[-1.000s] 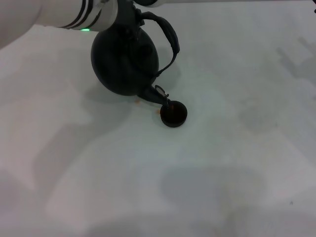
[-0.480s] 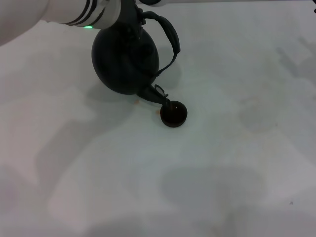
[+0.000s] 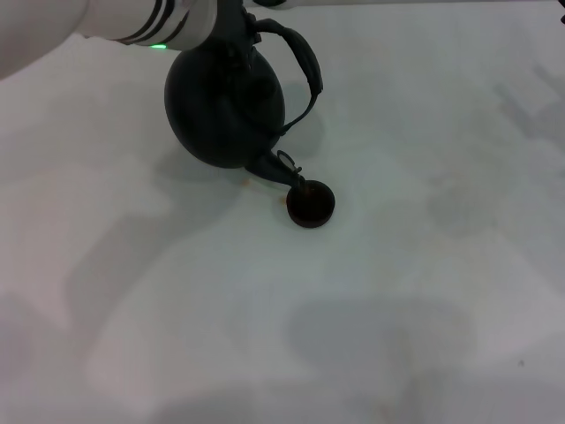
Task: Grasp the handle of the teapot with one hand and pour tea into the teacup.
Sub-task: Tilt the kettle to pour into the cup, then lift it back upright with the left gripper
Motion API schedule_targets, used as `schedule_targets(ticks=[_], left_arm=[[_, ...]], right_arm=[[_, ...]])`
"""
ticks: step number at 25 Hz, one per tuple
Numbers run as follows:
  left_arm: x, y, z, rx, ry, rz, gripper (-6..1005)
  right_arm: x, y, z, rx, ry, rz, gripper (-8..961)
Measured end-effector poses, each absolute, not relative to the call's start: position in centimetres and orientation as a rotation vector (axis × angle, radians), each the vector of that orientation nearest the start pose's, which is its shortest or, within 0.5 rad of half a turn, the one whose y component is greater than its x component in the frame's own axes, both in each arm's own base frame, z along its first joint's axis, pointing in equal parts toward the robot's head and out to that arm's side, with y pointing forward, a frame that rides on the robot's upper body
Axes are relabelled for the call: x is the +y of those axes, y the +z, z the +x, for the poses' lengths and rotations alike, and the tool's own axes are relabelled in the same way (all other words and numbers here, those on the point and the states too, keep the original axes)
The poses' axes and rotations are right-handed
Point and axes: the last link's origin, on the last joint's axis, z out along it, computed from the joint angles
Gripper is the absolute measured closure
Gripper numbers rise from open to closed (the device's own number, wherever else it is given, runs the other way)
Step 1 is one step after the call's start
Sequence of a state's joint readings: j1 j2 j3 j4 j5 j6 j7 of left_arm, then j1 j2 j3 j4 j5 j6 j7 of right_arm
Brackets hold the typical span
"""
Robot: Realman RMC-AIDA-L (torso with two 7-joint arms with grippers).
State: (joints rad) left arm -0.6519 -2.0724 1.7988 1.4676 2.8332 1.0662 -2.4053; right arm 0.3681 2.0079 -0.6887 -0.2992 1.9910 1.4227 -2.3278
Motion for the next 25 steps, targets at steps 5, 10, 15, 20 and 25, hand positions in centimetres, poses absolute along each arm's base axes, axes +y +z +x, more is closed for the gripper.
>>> schedule_targets(ticks=[5,10,15,20,25], left_arm=[[38.6,-3.8,-9.2,0.137,0.428,-2.425,874],[38.3,-3.5,-9.4,0.047,0.359,-2.408,873],[37.4,-2.9,-9.8,-0.078,0.264,-2.393,873],[36.0,-2.1,-10.8,-0.197,0.202,-2.370,873],[35.1,0.2,-12.9,-0.308,0.144,-2.295,873]], right_arm=[[31.9,5.7,33.0,0.509,0.998,-1.859,137],[32.0,5.6,33.1,0.516,0.989,-1.857,137],[31.9,5.7,33.2,0.518,0.988,-1.853,136],[31.9,5.7,33.2,0.518,0.988,-1.853,136],[32.0,5.8,33.2,0.523,0.985,-1.854,136]])
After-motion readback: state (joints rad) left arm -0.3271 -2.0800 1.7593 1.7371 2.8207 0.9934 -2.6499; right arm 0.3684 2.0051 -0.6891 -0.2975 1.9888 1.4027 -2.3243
